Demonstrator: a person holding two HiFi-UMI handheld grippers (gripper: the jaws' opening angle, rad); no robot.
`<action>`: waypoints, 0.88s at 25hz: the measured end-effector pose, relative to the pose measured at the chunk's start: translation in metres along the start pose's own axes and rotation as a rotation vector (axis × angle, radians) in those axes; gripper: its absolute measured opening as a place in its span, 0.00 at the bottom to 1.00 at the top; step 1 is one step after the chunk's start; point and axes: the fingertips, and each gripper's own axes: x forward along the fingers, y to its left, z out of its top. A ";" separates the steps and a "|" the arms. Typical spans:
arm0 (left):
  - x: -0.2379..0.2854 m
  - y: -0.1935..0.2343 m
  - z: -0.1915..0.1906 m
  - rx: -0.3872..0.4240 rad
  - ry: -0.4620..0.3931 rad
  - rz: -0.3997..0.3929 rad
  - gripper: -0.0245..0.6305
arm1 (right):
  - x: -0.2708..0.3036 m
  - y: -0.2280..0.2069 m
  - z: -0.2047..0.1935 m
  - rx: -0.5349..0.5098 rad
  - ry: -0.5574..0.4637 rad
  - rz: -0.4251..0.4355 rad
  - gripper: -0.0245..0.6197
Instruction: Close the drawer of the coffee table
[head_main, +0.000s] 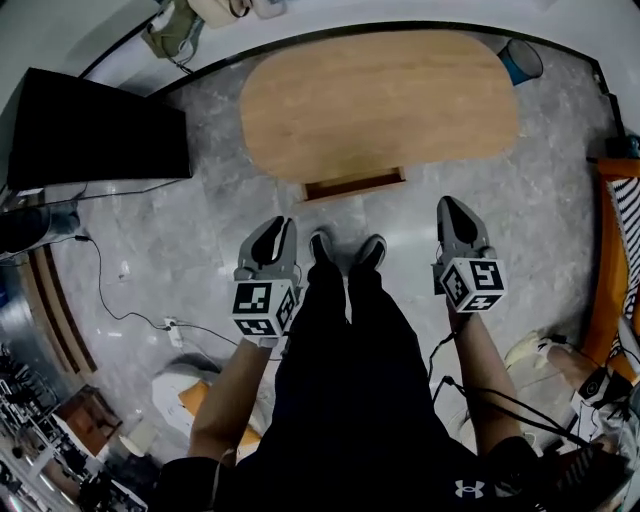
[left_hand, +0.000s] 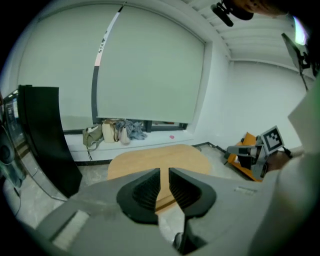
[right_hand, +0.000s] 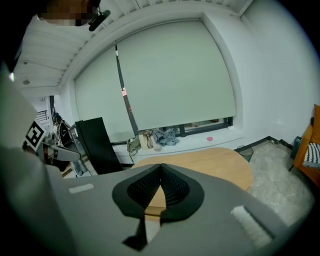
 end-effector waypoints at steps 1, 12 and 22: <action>0.011 0.007 -0.015 0.006 0.035 -0.005 0.13 | 0.007 -0.003 -0.012 0.003 0.018 -0.013 0.04; 0.103 0.058 -0.167 0.090 0.263 0.017 0.13 | 0.064 -0.040 -0.143 -0.034 0.192 -0.052 0.04; 0.150 0.128 -0.274 0.039 0.358 0.121 0.20 | 0.128 -0.081 -0.250 -0.090 0.316 -0.068 0.04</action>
